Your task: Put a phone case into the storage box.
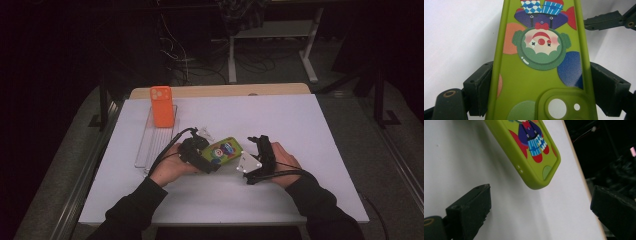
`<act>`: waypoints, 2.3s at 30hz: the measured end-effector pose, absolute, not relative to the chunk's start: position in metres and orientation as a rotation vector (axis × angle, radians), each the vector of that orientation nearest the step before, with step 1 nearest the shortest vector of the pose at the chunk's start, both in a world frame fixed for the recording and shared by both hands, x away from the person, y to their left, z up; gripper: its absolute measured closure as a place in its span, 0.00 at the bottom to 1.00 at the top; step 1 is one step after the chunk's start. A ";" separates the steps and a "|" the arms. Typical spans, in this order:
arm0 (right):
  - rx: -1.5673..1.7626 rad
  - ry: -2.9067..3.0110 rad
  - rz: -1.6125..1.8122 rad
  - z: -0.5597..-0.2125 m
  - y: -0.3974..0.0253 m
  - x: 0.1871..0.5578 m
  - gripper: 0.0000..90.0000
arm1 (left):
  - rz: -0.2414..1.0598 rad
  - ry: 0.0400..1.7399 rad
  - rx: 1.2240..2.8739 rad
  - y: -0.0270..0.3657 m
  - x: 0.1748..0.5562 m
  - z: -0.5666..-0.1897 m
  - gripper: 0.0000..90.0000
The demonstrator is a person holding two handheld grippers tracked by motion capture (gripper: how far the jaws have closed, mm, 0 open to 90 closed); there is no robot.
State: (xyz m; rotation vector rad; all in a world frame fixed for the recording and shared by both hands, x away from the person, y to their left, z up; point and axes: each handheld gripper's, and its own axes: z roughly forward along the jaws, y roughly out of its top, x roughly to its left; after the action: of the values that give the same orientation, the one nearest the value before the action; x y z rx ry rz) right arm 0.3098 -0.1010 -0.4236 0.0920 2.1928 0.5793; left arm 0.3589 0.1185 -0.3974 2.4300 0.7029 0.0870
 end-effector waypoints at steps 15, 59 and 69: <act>-0.054 2.070 0.510 -0.428 -0.086 0.295 0.07 | 0.083 0.707 2.432 0.119 0.360 -0.397 0.17; -0.336 1.817 0.342 -0.460 -0.061 0.281 0.62 | 0.072 0.675 2.454 0.118 0.359 -0.395 0.17; -0.346 1.802 0.335 -0.459 -0.060 0.280 0.76 | 0.074 0.673 2.454 0.118 0.359 -0.395 0.17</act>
State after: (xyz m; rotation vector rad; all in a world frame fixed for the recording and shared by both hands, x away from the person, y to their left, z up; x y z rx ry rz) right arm 0.2795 -0.0605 -0.4592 -0.3462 1.8020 0.3349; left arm 0.3593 0.1181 -0.3953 2.4544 0.6734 0.0736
